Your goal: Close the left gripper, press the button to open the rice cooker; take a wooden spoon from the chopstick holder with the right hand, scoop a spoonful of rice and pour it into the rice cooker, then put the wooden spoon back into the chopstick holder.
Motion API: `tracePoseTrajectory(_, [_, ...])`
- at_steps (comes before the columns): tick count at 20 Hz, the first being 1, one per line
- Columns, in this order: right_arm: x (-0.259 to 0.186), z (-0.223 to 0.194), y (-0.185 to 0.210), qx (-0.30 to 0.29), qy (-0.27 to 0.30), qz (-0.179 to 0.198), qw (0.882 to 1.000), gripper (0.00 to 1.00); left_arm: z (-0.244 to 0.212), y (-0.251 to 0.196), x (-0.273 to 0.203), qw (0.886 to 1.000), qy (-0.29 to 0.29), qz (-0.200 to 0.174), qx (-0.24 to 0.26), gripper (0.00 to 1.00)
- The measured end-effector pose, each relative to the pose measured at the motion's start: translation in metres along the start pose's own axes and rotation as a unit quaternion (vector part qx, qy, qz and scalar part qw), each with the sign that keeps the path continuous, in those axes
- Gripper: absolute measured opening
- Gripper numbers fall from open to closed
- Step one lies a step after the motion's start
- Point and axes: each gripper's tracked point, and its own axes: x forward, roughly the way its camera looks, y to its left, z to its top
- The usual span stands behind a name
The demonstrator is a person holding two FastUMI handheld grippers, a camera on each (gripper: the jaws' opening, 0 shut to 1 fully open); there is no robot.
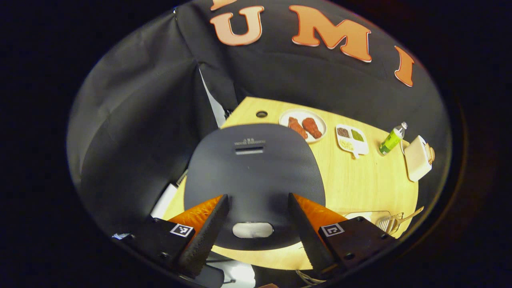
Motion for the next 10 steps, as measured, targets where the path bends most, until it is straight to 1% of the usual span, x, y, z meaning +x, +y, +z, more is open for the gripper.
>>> tracePoseTrajectory(2, [-0.005, 0.028, 0.004, -0.003, -0.035, 0.002, 0.999, 0.69, 0.03, -0.002, -0.023, 0.998, -0.064, -0.002, 0.017, 0.98])
tracePoseTrajectory(3, [-0.007, 0.041, 0.006, -0.007, -0.051, 0.002, 0.999, 0.69, 0.043, -0.004, -0.037, 0.995, -0.098, -0.007, 0.021, 0.97])
tracePoseTrajectory(4, [-0.01, 0.053, 0.007, -0.008, -0.067, 0.002, 0.998, 0.69, 0.058, -0.007, -0.051, 0.991, -0.127, -0.013, 0.024, 0.99])
tracePoseTrajectory(5, [-0.013, 0.064, 0.01, -0.009, -0.081, 0.003, 0.997, 0.69, 0.069, -0.009, -0.064, 0.987, -0.155, -0.018, 0.027, 0.97])
tracePoseTrajectory(6, [-0.017, 0.074, 0.012, -0.009, -0.092, 0.004, 0.996, 0.69, 0.08, -0.011, -0.077, 0.983, -0.181, -0.019, 0.031, 0.99])
tracePoseTrajectory(7, [-0.019, 0.081, 0.013, -0.009, -0.102, 0.006, 0.995, 0.69, 0.089, -0.011, -0.089, 0.977, -0.21, -0.019, 0.036, 0.97])
tracePoseTrajectory(8, [-0.022, 0.089, 0.016, -0.009, -0.11, 0.008, 0.994, 0.69, 0.1, -0.013, -0.102, 0.97, -0.237, -0.02, 0.041, 0.99])
tracePoseTrajectory(10, [-0.026, 0.099, 0.019, -0.011, -0.124, 0.012, 0.992, 0.69, 0.116, -0.02, -0.129, 0.956, -0.289, -0.022, 0.052, 0.97])
